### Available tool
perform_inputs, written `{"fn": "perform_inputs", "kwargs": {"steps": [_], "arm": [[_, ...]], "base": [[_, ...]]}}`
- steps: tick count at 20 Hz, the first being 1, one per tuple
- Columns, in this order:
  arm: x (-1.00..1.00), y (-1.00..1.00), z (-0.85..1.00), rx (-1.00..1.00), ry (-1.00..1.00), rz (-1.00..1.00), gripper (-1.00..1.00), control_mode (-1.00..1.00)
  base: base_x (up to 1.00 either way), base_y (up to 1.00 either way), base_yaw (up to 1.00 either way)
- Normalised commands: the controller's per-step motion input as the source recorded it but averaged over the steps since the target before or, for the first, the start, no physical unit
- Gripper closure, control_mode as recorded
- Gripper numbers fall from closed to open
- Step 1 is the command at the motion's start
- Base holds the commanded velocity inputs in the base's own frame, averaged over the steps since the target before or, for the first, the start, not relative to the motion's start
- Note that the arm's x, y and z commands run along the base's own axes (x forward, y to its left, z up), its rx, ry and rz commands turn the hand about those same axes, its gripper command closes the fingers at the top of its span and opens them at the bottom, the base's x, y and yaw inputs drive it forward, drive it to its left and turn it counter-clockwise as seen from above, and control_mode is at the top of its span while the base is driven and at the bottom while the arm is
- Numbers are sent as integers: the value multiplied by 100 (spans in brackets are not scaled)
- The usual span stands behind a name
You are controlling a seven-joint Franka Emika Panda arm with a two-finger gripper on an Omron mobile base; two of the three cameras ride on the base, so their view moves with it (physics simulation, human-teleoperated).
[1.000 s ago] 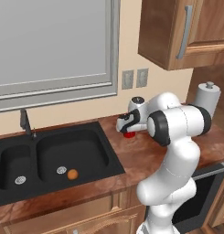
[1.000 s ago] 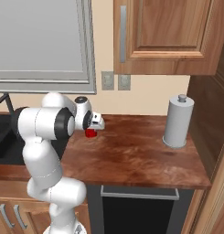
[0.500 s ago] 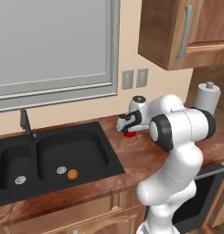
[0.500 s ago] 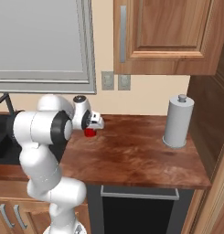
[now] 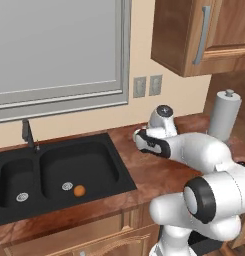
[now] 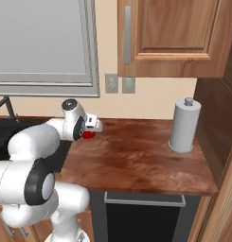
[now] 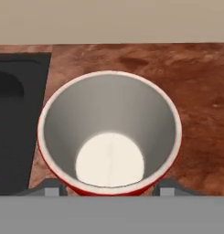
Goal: Clear the mugs and bowl far away from the sink.
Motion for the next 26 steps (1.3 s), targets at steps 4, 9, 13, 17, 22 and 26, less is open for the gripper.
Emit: {"fn": "perform_inputs", "kwargs": {"steps": [4,9,13,17,22,26], "arm": [[-64,0,100,0,-35,-1,100,-100],[-61,0,100,0,-36,0,100,-100],[-78,0,96,0,-36,-6,100,-100],[-25,0,17,0,-9,-6,100,100],[0,0,0,0,0,0,100,100],[0,0,0,0,0,0,100,100]], "base": [[0,0,0],[0,0,0],[0,0,0],[-75,-1,-36],[-82,1,-75],[-52,4,-93]]}}
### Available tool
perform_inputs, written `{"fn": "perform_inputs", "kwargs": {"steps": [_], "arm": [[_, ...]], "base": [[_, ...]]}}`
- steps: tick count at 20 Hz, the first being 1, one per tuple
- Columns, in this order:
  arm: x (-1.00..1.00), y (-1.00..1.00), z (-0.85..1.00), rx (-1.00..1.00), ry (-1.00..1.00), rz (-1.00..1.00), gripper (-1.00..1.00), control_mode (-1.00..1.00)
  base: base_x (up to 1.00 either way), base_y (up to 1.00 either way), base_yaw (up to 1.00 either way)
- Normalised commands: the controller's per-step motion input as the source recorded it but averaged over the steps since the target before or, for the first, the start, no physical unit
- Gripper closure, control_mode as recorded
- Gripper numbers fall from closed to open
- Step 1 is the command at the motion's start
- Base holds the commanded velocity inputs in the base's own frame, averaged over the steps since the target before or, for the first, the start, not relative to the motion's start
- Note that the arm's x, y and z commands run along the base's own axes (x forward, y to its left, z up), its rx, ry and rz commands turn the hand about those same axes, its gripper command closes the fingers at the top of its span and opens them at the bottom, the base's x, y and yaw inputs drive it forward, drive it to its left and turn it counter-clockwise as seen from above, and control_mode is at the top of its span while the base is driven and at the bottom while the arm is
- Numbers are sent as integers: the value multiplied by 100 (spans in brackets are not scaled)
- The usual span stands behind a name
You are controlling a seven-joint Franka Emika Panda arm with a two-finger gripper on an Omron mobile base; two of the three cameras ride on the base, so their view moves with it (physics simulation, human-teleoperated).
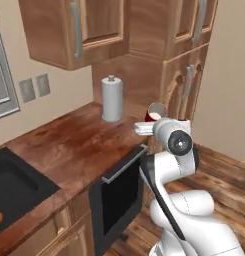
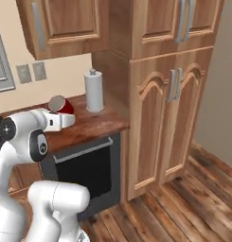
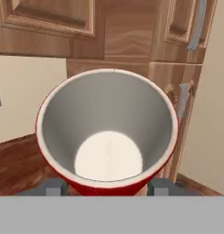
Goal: Clear the mugs and bowl far away from the sink.
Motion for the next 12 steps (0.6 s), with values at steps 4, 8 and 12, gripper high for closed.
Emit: {"fn": "perform_inputs", "kwargs": {"steps": [4,8,12], "arm": [[0,0,0,0,0,0,100,100],[0,0,0,0,0,0,100,100],[0,0,0,0,0,0,100,100]], "base": [[-42,6,-98],[-29,1,-100],[-31,0,-98]]}}
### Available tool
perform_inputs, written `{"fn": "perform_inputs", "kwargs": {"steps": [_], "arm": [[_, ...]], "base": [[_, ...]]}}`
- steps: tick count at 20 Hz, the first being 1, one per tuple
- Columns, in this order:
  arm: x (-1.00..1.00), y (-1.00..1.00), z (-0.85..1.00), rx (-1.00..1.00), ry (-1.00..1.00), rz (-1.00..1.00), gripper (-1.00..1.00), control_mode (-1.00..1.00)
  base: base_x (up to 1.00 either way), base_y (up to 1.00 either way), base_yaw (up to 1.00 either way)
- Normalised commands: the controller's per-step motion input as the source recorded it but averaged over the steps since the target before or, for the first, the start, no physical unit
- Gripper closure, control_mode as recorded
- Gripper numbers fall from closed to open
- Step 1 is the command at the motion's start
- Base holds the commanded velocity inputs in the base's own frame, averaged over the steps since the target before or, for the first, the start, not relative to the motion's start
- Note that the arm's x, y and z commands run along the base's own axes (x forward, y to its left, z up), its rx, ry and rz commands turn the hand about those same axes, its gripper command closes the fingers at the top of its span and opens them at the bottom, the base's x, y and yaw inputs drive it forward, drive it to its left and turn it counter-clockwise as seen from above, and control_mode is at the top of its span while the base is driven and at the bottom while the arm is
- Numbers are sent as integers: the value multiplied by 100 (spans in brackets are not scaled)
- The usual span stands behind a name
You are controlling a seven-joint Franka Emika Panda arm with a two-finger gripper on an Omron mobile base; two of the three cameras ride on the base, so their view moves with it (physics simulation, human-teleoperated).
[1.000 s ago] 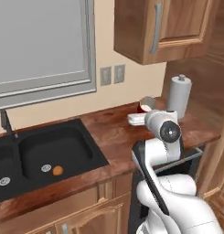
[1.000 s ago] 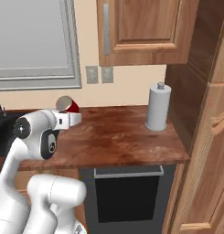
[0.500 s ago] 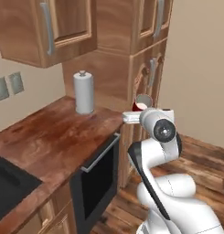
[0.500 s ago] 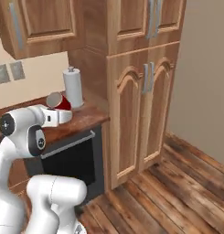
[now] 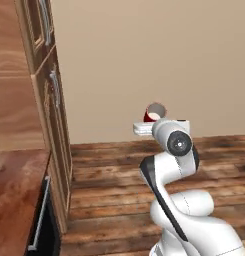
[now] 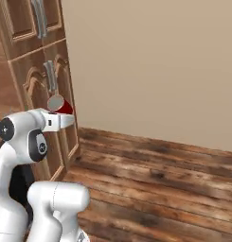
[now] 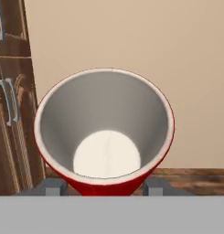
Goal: Clear the mugs and bowl far away from the sink.
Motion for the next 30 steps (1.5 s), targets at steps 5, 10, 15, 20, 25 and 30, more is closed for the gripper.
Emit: {"fn": "perform_inputs", "kwargs": {"steps": [5,10,15,20,25,30], "arm": [[0,0,0,0,0,0,100,100],[0,0,0,0,0,0,100,100],[0,0,0,0,0,0,100,100],[0,0,0,0,0,0,100,100],[0,0,0,0,0,0,100,100],[0,0,0,0,0,0,100,100]], "base": [[-13,0,-100],[-9,-2,-99],[-10,-22,-92],[-3,-51,-86],[29,-96,-48],[68,-100,-10]]}}
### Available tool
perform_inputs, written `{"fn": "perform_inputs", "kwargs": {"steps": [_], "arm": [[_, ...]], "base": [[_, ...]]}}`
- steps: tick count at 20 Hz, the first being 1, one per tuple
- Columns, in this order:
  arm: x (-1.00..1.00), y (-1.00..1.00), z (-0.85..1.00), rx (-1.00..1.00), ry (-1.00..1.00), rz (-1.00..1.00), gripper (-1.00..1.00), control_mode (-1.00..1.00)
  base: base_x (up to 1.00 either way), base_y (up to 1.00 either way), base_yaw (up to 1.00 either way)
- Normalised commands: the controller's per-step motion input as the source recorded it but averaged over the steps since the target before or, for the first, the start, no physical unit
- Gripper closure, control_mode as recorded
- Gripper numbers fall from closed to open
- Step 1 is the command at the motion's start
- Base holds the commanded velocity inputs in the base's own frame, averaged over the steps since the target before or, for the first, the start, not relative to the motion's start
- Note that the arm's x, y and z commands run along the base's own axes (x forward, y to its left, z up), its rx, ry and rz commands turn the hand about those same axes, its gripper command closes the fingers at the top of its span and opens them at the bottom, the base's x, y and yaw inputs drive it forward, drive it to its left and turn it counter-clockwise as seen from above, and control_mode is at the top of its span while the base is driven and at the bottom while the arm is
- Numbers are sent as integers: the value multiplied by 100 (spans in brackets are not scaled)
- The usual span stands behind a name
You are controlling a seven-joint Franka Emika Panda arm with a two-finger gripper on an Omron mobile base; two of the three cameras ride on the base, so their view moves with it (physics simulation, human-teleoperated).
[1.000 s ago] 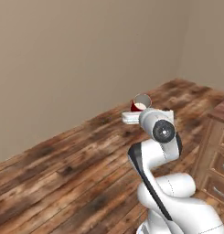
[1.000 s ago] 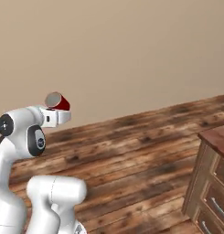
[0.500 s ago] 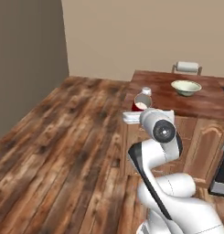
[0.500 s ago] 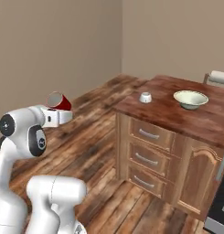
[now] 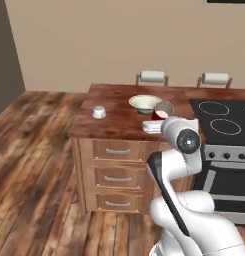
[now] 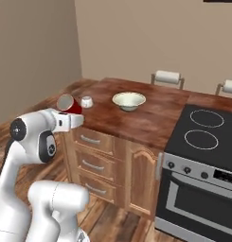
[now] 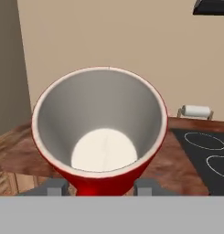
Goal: Clear the mugs and bowl far away from the sink.
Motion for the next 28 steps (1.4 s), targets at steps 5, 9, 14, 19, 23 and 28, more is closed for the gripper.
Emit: {"fn": "perform_inputs", "kwargs": {"steps": [5,9,14,19,23,28], "arm": [[0,0,0,0,0,0,100,100],[0,0,0,0,0,0,100,100],[0,0,0,0,0,0,100,100],[0,0,0,0,0,0,100,100],[0,0,0,0,0,0,100,100],[0,0,0,0,0,0,100,100]], "base": [[64,-100,-9],[76,-76,-18],[56,-39,-22],[10,7,-29],[-1,48,-34],[0,11,-5]]}}
